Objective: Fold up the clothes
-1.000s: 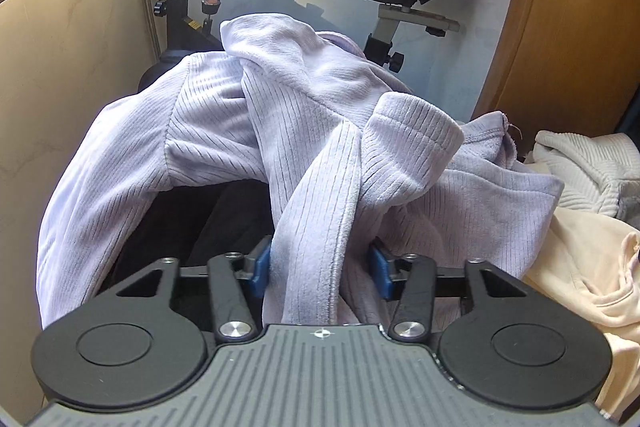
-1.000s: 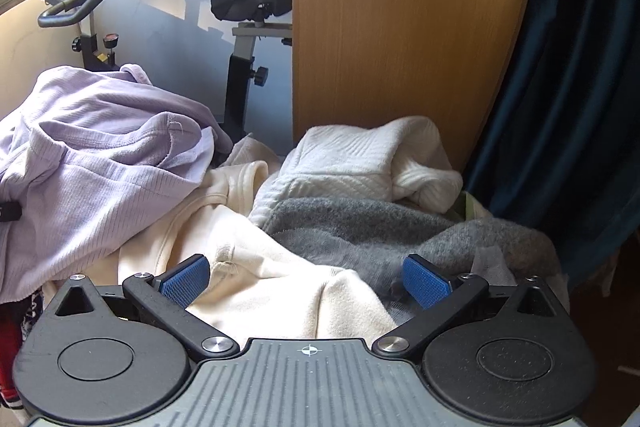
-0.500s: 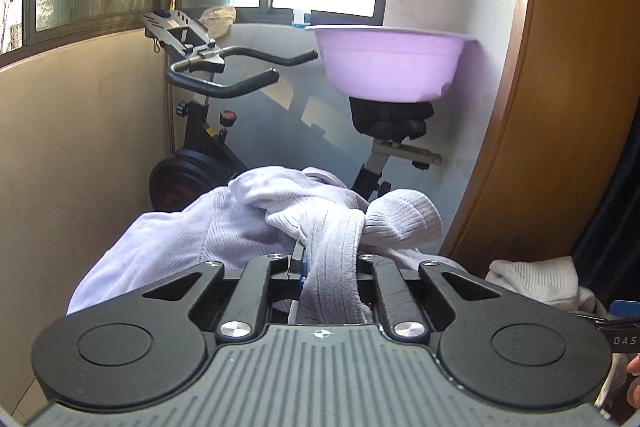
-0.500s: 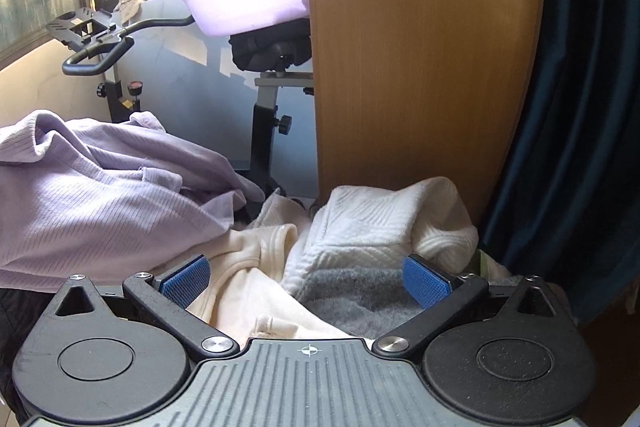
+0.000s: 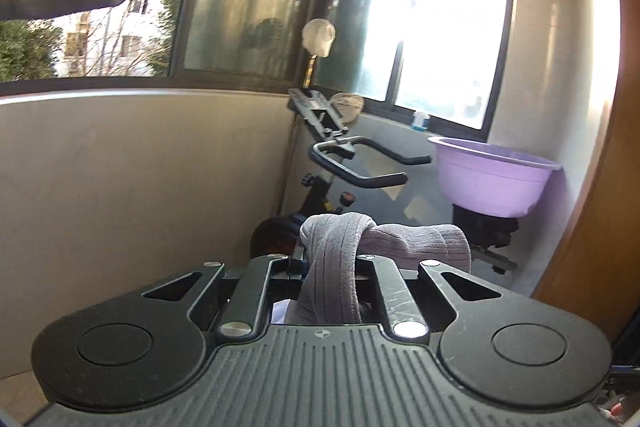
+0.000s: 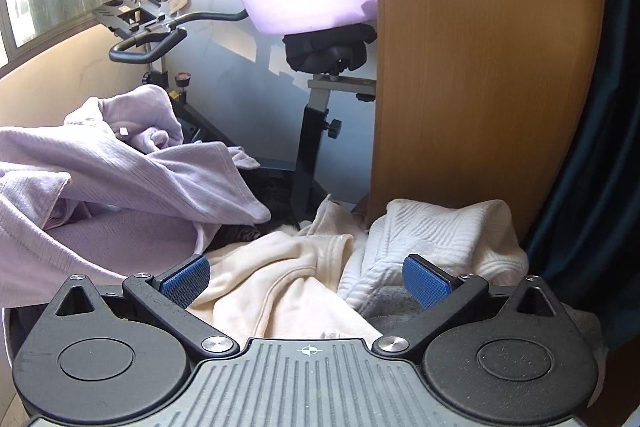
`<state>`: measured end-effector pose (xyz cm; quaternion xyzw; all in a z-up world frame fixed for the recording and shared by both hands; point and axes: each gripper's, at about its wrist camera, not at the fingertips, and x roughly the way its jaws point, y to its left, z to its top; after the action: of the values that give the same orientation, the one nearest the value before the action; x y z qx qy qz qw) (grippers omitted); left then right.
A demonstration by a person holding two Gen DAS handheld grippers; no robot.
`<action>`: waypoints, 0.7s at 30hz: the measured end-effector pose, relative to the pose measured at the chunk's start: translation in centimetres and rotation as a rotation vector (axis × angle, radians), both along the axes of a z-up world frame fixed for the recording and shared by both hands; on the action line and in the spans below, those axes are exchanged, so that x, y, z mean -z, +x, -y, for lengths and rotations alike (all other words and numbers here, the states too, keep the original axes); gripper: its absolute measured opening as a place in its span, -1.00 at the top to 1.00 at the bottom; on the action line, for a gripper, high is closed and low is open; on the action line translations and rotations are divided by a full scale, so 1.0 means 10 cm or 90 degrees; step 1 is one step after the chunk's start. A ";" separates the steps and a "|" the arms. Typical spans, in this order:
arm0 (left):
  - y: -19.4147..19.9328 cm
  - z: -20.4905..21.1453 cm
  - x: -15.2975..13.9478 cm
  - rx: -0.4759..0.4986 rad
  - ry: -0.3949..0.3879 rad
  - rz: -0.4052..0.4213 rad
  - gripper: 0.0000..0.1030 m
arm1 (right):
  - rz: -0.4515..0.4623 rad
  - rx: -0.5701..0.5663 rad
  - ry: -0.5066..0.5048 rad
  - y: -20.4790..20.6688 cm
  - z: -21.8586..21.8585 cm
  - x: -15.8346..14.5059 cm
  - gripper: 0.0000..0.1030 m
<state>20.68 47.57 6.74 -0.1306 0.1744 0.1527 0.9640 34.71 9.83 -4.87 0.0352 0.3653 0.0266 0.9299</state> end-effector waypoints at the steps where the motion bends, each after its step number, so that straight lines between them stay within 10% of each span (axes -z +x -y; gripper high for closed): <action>1: 0.02 -0.10 0.10 -0.028 -0.011 -0.022 0.77 | -0.005 -0.003 -0.004 0.01 -0.03 0.02 -0.99; 9: 0.60 -0.24 0.98 -0.082 0.030 -0.214 0.64 | -0.035 -0.014 -0.016 -0.03 -0.14 0.15 -0.99; 15: 0.91 -0.27 1.25 -0.076 0.075 -0.339 -0.26 | -0.042 0.018 -0.015 -0.08 0.01 0.19 -0.99; 21: 0.85 -0.11 0.95 -0.079 0.123 -0.320 -0.78 | -0.053 0.056 -0.001 -0.15 0.17 0.24 -0.99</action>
<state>29.23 48.64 -2.74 -0.0065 0.3846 0.2549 0.8872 33.20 8.13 -7.29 0.0513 0.4015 -0.0159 0.9143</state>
